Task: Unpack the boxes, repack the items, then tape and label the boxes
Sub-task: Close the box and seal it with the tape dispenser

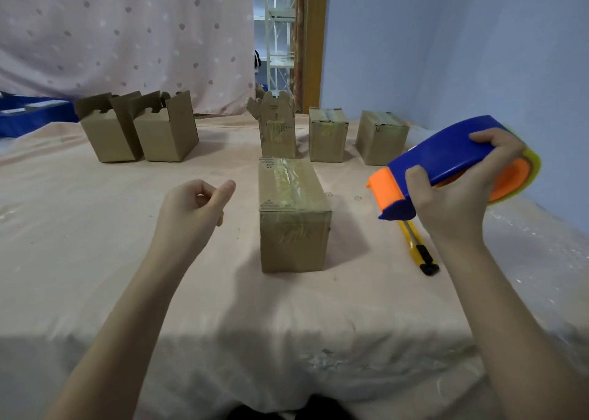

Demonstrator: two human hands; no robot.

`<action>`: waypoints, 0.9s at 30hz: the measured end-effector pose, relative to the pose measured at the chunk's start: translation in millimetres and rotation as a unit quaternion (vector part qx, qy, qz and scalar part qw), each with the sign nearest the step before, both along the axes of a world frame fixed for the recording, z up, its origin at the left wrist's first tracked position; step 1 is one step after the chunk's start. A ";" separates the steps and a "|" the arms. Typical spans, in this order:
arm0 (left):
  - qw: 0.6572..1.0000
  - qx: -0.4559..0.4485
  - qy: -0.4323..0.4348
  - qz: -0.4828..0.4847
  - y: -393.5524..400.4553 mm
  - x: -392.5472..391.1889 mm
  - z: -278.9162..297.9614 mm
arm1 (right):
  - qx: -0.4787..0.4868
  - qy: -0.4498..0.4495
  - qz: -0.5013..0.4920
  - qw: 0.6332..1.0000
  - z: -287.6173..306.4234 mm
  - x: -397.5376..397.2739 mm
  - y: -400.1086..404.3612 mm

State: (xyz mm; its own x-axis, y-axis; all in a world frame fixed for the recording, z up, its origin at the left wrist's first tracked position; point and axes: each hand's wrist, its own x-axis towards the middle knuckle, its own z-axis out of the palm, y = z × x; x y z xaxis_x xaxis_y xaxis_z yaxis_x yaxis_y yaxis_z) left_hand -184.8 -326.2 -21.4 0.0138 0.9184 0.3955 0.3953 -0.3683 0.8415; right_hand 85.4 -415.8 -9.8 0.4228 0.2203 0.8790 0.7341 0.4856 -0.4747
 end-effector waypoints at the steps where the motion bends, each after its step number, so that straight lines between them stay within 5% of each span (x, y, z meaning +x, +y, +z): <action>1: 1.000 -0.002 0.002 0.000 1.7 -0.7 -0.7 | -0.008 -0.003 -0.002 1.000 0.6 -0.4 1.7; 27: 0.981 -0.152 -0.106 -0.048 -4.2 42.5 -60.4 | -0.154 0.065 -0.011 0.986 -50.6 -33.5 29.2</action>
